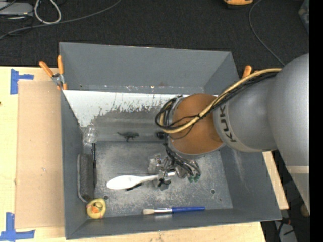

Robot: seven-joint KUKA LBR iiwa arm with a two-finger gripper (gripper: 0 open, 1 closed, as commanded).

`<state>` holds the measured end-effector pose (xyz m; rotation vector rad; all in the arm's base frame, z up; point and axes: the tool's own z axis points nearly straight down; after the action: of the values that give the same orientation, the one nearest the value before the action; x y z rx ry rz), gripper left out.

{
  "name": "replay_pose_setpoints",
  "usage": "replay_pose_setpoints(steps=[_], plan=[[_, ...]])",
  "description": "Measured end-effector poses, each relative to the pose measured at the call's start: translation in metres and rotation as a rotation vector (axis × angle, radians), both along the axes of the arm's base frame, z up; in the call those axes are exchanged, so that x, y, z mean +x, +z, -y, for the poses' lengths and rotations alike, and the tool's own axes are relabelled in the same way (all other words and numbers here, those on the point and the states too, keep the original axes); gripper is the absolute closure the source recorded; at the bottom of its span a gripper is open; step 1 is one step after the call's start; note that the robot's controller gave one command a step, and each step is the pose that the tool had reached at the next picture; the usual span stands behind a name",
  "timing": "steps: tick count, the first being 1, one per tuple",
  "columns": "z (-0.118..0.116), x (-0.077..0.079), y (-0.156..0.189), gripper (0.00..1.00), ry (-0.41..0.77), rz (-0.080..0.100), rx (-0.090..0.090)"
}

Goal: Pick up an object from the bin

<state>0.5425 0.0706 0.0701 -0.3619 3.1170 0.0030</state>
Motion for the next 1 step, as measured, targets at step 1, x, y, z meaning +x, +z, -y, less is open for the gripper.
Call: replay_pose_setpoints(steps=[1], plan=[[0.0002,-0.0025,0.0115,1.00,-0.001,-0.008,-0.001]])
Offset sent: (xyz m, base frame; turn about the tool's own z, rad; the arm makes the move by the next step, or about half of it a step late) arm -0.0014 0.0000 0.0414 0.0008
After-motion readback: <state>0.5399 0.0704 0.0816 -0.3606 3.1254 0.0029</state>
